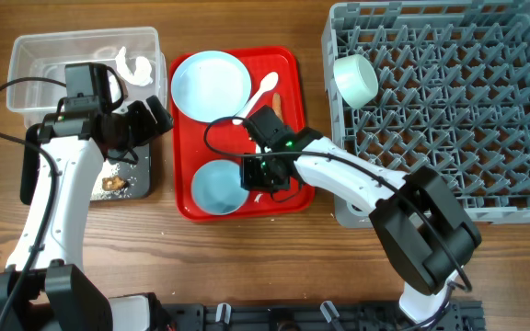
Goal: Sort waste into correct bins and load items into the dishwasher rack
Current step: 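Reach the right gripper to the light-blue bowl and grasp its rim, then carry the light-blue bowl into the rack and place it upright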
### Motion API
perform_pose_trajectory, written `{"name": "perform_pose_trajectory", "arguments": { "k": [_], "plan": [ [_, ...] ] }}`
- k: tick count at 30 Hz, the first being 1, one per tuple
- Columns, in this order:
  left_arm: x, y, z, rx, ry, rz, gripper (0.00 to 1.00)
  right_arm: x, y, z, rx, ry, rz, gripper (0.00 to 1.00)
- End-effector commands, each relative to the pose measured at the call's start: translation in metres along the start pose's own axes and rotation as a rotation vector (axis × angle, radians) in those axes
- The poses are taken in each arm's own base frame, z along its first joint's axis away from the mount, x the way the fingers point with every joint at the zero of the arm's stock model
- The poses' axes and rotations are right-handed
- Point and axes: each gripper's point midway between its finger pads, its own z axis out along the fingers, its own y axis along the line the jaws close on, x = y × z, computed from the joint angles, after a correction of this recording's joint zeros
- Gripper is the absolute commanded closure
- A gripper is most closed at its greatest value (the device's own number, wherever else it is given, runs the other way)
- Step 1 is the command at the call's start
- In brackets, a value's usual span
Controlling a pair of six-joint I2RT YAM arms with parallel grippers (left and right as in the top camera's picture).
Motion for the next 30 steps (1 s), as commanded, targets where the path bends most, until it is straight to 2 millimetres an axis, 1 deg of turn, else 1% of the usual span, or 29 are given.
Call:
{"name": "perform_pose_trajectory", "arguments": {
  "k": [1, 4, 6, 7, 9, 10, 12, 13, 14, 15, 17, 19, 21, 22, 23, 24, 25, 26, 27, 30],
  "plan": [
    [-0.008, -0.003, -0.008, 0.009, -0.031, 0.004, 0.0, -0.003, 0.004, 0.003, -0.011, 0.007, 0.003, 0.96],
    [-0.008, -0.003, -0.008, 0.009, -0.031, 0.004, 0.0, -0.007, 0.008, -0.002, -0.017, -0.001, 0.001, 0.96],
    [-0.008, -0.003, -0.008, 0.009, -0.031, 0.004, 0.0, -0.012, 0.007, -0.009, -0.008, -0.014, 0.001, 0.96],
    [-0.008, -0.003, -0.008, 0.009, -0.031, 0.003, 0.0, -0.017, 0.007, -0.016, 0.003, -0.031, -0.022, 0.96],
    [-0.008, -0.003, -0.008, 0.009, -0.031, 0.004, 0.0, -0.031, -0.004, -0.044, 0.081, -0.106, -0.061, 0.96],
    [-0.008, -0.003, -0.008, 0.009, -0.031, 0.004, 0.0, -0.039, -0.012, -0.061, 0.132, -0.152, -0.06, 0.96],
    [-0.008, -0.003, -0.008, 0.009, -0.031, 0.004, 0.0, -0.057, -0.033, -0.105, 0.25, -0.272, -0.043, 0.95],
    [-0.008, -0.003, -0.008, 0.009, -0.031, 0.004, 0.0, -0.063, -0.041, -0.124, 0.29, -0.319, -0.029, 0.96],
    [-0.008, -0.003, -0.008, 0.009, -0.031, 0.004, 0.0, -0.073, -0.054, -0.156, 0.353, -0.405, -0.016, 0.96],
    [-0.008, -0.003, -0.008, 0.009, -0.031, 0.004, 0.0, -0.079, -0.062, -0.178, 0.395, -0.462, -0.019, 0.96],
    [-0.008, -0.003, -0.008, 0.009, -0.031, 0.004, 0.0, -0.088, -0.085, -0.233, 0.52, -0.623, 0.02, 0.96],
    [-0.008, -0.003, -0.008, 0.009, -0.031, 0.004, 0.0, -0.088, -0.109, -0.283, 0.65, -0.763, 0.074, 0.96],
    [-0.008, -0.003, -0.008, 0.009, -0.031, 0.004, 0.0, -0.08, -0.129, -0.324, 0.786, -0.864, 0.12, 0.96],
    [-0.008, -0.003, -0.008, 0.009, -0.031, 0.004, 0.0, -0.072, -0.14, -0.345, 0.875, -0.903, 0.138, 0.96],
    [-0.008, -0.003, -0.008, 0.009, -0.031, 0.004, 0.0, -0.066, -0.147, -0.358, 0.949, -0.927, 0.147, 0.96],
    [-0.008, -0.003, -0.008, 0.009, -0.031, 0.004, 0.0, -0.063, -0.152, -0.367, 1.009, -0.938, 0.148, 0.96],
    [-0.008, -0.003, -0.008, 0.009, -0.031, 0.004, 0.0, -0.058, -0.158, -0.377, 1.096, -0.94, 0.133, 0.96],
    [-0.008, -0.003, -0.008, 0.009, -0.031, 0.004, 0.0, -0.056, -0.162, -0.384, 1.182, -0.917, 0.092, 0.96],
    [-0.008, -0.003, -0.008, 0.009, -0.031, 0.004, 0.0, -0.055, -0.165, -0.388, 1.282, -0.859, 0.012, 0.96],
    [-0.008, -0.003, -0.008, 0.009, -0.031, 0.004, 0.0, -0.06, -0.169, -0.387, 1.451, -0.68, -0.181, 0.96]
  ]
}}
